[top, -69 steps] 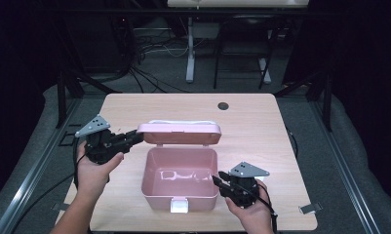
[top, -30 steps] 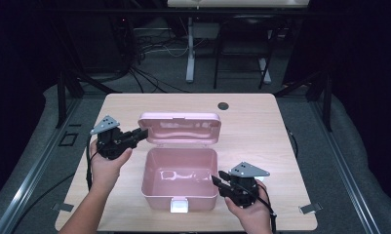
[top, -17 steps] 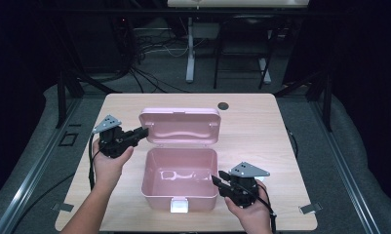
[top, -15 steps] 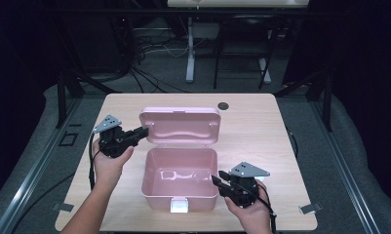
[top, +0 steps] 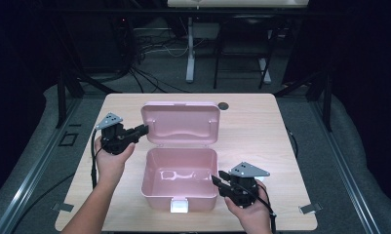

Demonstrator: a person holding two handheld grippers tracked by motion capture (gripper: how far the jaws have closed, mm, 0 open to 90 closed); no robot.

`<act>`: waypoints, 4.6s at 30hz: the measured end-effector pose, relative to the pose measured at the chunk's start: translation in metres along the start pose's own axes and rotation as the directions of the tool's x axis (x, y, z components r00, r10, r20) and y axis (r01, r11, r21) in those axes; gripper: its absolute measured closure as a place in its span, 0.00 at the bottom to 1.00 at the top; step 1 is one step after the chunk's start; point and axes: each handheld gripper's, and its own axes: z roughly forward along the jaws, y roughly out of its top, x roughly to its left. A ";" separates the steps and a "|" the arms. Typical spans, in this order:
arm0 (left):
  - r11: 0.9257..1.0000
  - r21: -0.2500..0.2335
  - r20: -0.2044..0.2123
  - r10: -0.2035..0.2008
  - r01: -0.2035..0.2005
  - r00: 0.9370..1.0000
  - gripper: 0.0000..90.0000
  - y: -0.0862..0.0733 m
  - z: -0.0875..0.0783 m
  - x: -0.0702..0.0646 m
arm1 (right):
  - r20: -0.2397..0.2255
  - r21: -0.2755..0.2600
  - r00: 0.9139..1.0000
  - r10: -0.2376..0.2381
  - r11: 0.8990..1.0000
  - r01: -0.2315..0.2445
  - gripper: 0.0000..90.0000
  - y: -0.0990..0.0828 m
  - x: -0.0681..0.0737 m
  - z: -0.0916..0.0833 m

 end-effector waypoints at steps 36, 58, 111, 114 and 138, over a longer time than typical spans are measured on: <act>0.991 0.095 -0.027 -0.087 0.090 0.996 0.97 0.012 0.016 0.011 | 0.004 -0.004 1.000 -0.005 1.000 0.005 0.74 -0.001 0.000 0.000; 0.979 0.143 -0.019 -0.142 0.144 0.990 0.97 0.016 0.028 0.019 | -0.004 -0.012 1.000 0.004 1.000 -0.004 0.75 -0.003 0.001 -0.002; 0.940 0.226 0.009 -0.263 0.254 0.965 0.96 0.016 0.042 0.039 | -0.011 -0.022 1.000 0.008 1.000 -0.008 0.75 -0.004 0.001 -0.002; 0.935 0.225 0.009 -0.282 0.273 0.959 0.96 0.015 0.043 0.039 | -0.013 -0.023 1.000 0.009 1.000 -0.009 0.75 -0.005 0.000 -0.002; 0.920 0.247 -0.003 -0.312 0.303 0.950 0.96 0.012 0.050 0.044 | -0.023 -0.027 0.999 0.025 0.999 -0.026 0.75 -0.005 -0.001 -0.001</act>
